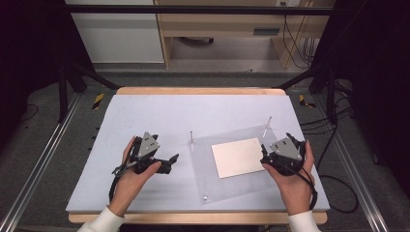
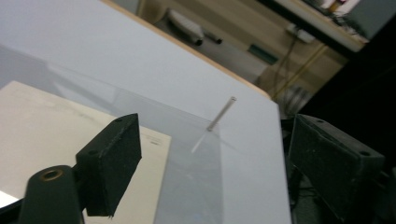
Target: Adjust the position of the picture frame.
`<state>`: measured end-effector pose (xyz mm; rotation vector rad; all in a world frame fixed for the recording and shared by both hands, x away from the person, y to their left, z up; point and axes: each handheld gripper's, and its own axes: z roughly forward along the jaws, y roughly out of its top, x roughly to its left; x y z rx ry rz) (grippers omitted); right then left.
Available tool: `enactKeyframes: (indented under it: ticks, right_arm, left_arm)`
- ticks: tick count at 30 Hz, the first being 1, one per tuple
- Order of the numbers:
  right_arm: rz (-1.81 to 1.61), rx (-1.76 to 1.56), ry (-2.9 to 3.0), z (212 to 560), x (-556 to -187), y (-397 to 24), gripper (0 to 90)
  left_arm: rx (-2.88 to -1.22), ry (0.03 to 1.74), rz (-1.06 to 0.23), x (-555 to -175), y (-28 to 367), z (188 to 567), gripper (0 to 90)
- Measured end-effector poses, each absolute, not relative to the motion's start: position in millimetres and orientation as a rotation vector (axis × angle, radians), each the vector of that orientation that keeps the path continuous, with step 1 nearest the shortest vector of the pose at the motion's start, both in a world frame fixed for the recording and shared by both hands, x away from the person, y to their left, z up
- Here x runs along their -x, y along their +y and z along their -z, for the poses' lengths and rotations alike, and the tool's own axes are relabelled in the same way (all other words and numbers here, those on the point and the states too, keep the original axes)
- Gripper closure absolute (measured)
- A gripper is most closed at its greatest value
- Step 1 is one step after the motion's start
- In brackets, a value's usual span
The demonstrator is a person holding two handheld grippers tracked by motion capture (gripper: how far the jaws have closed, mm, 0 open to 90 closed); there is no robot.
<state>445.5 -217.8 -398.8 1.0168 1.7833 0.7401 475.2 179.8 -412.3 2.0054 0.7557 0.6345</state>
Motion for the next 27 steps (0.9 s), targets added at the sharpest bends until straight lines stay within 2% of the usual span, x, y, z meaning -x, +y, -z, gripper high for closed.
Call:
enactKeyframes:
  ticks: [7,12,14,15,17,19,20,21,22,27]
  right_arm:
    - [-0.854,-1.104,1.905,390.0,-477.3,-228.1,34.1]
    - [-0.852,-1.187,1.913,393.3,-502.6,-243.1,37.4]
    - [-0.870,-1.218,1.926,395.8,-510.6,-248.9,43.0]
    - [-0.870,-1.218,1.926,395.8,-510.6,-248.9,43.0]
    - [-0.831,-1.184,1.918,396.8,-517.8,-253.4,49.2]
    - [-0.820,-1.163,1.916,397.1,-520.8,-254.0,50.0]
    - [-0.796,-1.162,1.927,399.9,-529.7,-255.5,50.4]
    - [-0.796,-1.162,1.927,399.9,-529.7,-255.5,50.4]
    - [-0.786,-1.169,1.938,402.7,-535.3,-256.5,52.2]
    - [-0.836,-1.285,2.019,426.7,-569.0,-265.6,61.0]
  left_arm:
    - [-2.069,0.708,-0.601,-487.7,161.2,409.7,2.7]
    - [-2.075,0.721,-0.542,-499.3,147.9,411.2,3.7]
    - [-2.090,0.725,-0.561,-502.6,142.8,412.5,5.4]
    - [-2.090,0.725,-0.561,-502.6,142.8,412.5,6.2]
    - [-2.058,0.756,-0.557,-509.3,138.2,415.7,9.9]
    - [-2.050,0.766,-0.556,-513.2,136.4,417.6,12.9]
    - [-2.040,0.795,-0.569,-520.6,131.9,423.2,21.4]
    - [-2.040,0.795,-0.569,-520.6,131.9,423.2,25.8]
    - [-2.039,0.804,-0.569,-523.8,128.9,427.2,25.8]
    - [-2.028,0.841,-0.621,-536.0,117.1,444.4,41.1]
